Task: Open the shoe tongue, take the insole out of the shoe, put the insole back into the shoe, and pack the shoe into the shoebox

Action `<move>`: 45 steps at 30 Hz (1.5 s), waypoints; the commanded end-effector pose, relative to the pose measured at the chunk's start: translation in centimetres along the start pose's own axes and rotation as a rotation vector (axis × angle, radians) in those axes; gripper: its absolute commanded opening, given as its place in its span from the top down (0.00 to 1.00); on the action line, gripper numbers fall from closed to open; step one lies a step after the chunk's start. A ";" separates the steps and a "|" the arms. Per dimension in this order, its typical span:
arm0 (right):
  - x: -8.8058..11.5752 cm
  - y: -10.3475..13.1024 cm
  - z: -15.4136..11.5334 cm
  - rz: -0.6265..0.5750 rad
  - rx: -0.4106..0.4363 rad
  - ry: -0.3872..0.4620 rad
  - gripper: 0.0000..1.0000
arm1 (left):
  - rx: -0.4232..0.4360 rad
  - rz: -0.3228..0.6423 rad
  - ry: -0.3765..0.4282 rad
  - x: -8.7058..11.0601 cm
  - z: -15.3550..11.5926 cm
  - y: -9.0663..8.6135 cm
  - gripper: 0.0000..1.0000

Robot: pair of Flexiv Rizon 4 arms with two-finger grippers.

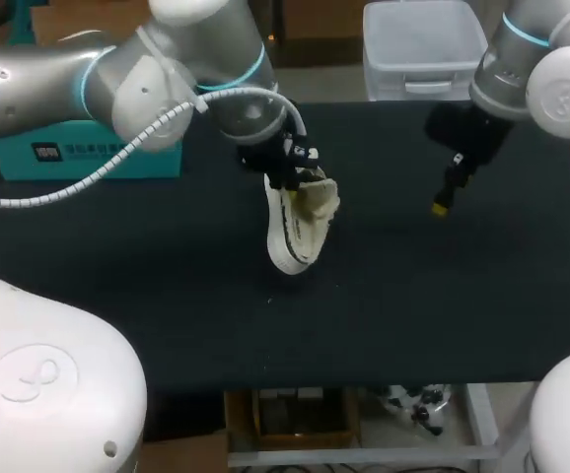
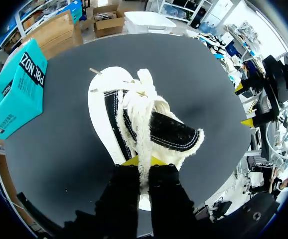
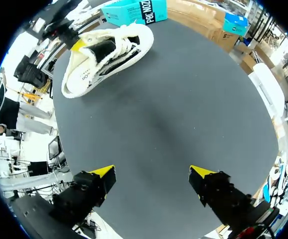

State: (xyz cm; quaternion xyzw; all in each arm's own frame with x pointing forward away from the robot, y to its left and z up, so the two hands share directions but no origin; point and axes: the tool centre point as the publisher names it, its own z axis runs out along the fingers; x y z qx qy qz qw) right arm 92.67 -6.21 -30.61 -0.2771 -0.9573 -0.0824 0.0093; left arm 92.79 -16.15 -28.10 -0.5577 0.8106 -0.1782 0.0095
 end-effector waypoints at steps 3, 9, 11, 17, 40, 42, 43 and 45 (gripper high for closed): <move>1.6 1.1 -1.0 -0.244 0.028 -0.135 0.00 | -0.014 0.296 0.158 -1.6 -5.7 0.1 1.00; 2.1 2.3 -1.1 -0.333 0.122 -0.114 0.00 | -0.040 0.447 0.129 -3.1 -8.3 -0.6 1.00; 2.2 2.5 -1.0 -0.378 0.136 -0.110 0.00 | -0.048 0.491 0.118 -3.7 -9.0 -0.8 1.00; 2.4 2.5 -1.0 -0.488 0.138 -0.105 0.00 | -0.085 0.661 0.122 -6.0 -11.6 -2.3 1.00; 2.4 2.5 -1.0 -0.488 0.138 -0.105 0.00 | -0.044 0.957 0.044 -21.8 -24.0 -9.2 1.00; 2.4 2.5 -1.0 -0.488 0.138 -0.105 0.00 | -0.045 0.956 0.038 -23.9 -24.7 -10.3 1.00; 2.4 2.5 -1.0 -0.488 0.138 -0.105 0.00 | -0.048 0.956 0.034 -25.0 -25.1 -10.8 1.00; 2.4 2.5 -1.0 -0.488 0.138 -0.105 0.00 | -0.046 0.970 0.030 -27.1 -25.9 -11.5 1.00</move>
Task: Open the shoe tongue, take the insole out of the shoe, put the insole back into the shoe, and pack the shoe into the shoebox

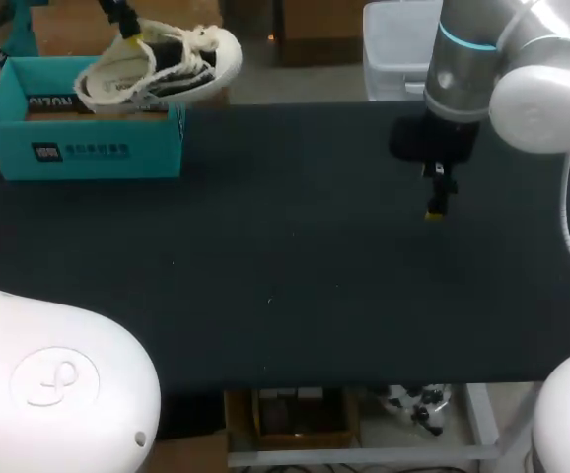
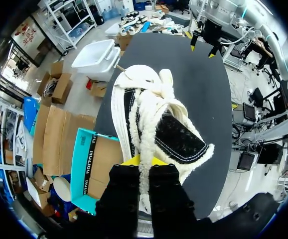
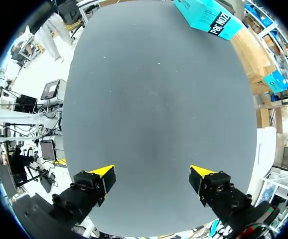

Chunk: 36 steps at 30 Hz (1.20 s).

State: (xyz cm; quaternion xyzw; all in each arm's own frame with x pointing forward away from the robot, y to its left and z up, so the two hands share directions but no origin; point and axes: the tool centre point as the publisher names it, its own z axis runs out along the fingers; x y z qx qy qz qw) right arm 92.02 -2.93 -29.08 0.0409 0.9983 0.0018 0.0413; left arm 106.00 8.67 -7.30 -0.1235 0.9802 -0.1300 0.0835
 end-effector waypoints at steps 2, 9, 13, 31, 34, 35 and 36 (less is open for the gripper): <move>0.0 -0.1 0.0 -0.001 -0.001 0.000 0.00 | 0.026 0.021 0.030 -4.7 -2.7 3.5 1.00; 0.0 -0.1 0.0 -0.001 -0.001 0.000 0.00 | 0.002 0.035 0.059 -11.9 -2.1 7.4 1.00; 0.0 -0.1 0.0 -0.001 -0.001 0.000 0.00 | -0.017 0.048 0.076 -14.7 -0.3 8.6 1.00; 0.0 -0.1 0.0 -0.001 -0.001 0.000 0.00 | -0.066 0.106 0.170 -19.5 9.2 14.0 1.00; 0.0 -0.1 0.0 -0.001 -0.001 0.000 0.00 | -0.093 0.108 0.174 -19.3 11.1 14.4 1.00; 0.0 -0.1 0.0 -0.001 -0.001 0.000 0.00 | -0.098 0.108 0.180 -19.4 11.6 14.5 1.00; 0.0 -0.1 0.0 -0.001 -0.001 0.000 0.00 | -0.100 0.107 0.192 -19.4 12.1 14.7 1.00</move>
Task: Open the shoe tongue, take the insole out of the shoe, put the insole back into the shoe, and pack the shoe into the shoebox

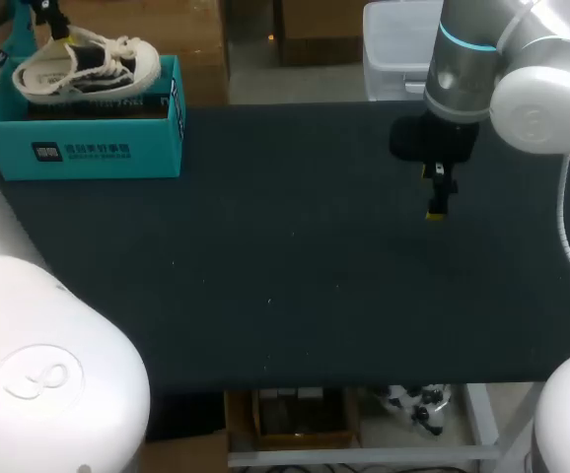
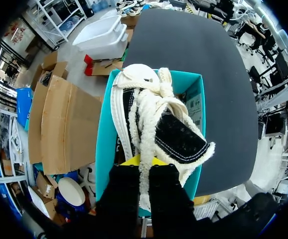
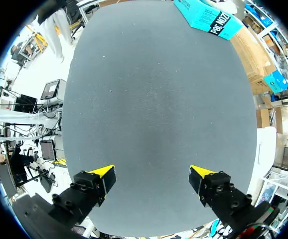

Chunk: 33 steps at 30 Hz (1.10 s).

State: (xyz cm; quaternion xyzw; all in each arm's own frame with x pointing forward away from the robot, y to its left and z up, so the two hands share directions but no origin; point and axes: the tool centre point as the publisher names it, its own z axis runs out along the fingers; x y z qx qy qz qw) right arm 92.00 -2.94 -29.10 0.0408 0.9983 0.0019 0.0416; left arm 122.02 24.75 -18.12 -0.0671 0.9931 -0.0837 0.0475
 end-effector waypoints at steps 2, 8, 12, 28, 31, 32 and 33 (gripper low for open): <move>0.0 -0.1 0.0 0.000 -0.001 0.000 0.00 | -0.003 0.004 0.131 -1.4 3.4 0.5 1.00; 0.0 -0.1 0.0 0.000 -0.001 0.000 0.00 | -0.027 0.018 0.182 -0.8 6.5 1.2 1.00; 0.0 -0.1 0.0 0.000 -0.001 0.000 0.00 | -0.050 0.023 0.216 -0.1 8.9 1.8 1.00; 0.0 -0.1 0.0 0.000 -0.001 0.000 0.00 | -0.095 -0.009 0.242 0.2 11.9 2.3 0.00; 0.0 -0.1 0.0 0.000 -0.001 0.000 0.00 | -0.085 -0.007 0.225 0.5 10.8 2.1 0.00; 0.0 -0.1 0.0 0.000 -0.001 0.000 0.00 | -0.081 -0.007 0.222 0.7 10.5 2.0 0.00; 0.0 -0.1 0.0 0.000 -0.001 0.000 0.00 | -0.075 -0.004 0.216 0.8 10.0 1.9 0.00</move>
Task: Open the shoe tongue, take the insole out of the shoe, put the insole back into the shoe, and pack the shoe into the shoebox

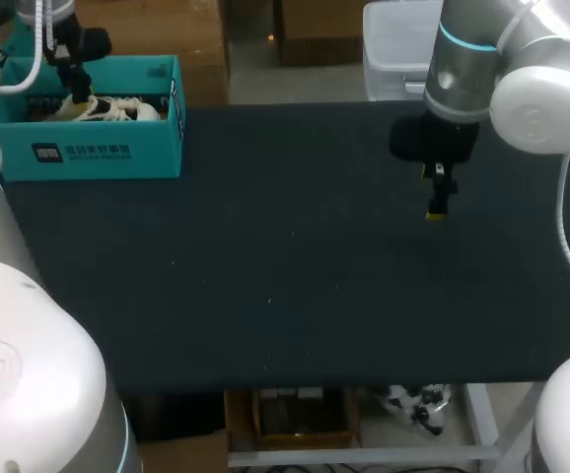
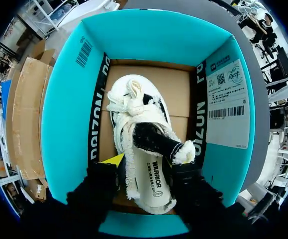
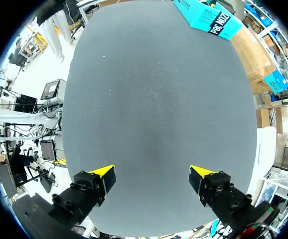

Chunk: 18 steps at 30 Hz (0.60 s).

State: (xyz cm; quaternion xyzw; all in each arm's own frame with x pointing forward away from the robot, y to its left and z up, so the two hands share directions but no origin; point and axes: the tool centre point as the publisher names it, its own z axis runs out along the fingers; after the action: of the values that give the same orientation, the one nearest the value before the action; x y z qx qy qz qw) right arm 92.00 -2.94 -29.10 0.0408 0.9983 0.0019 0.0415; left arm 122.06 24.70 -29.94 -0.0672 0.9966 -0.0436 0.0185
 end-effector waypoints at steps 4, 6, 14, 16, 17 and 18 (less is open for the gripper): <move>0.0 -0.1 0.0 -0.001 -0.001 0.000 0.00 | 0.021 0.020 0.123 1.0 -3.7 -0.7 0.00; 0.0 -0.1 0.0 -0.001 -0.001 0.000 0.00 | 0.025 0.023 0.098 1.6 -4.9 -1.4 0.00; 0.0 -0.1 0.0 -0.001 -0.001 0.000 0.00 | 0.003 0.055 0.015 5.2 -8.4 -4.6 0.00; 0.0 -0.1 0.0 -0.001 -0.001 0.000 0.00 | -0.008 0.057 -0.005 6.0 -9.0 -5.2 0.00; 0.0 -0.1 0.0 -0.001 -0.001 0.000 0.00 | -0.011 0.056 -0.013 6.3 -9.2 -5.5 0.00; 0.0 -0.1 0.0 -0.001 -0.001 0.000 0.00 | -0.016 0.057 -0.022 6.7 -9.5 -5.7 0.00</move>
State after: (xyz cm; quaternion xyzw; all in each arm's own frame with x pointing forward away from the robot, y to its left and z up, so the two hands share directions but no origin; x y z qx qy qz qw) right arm 92.00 -2.95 -29.11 0.0408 0.9983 0.0021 0.0415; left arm 118.65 19.88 -21.81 -0.0367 0.9972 -0.0589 -0.0283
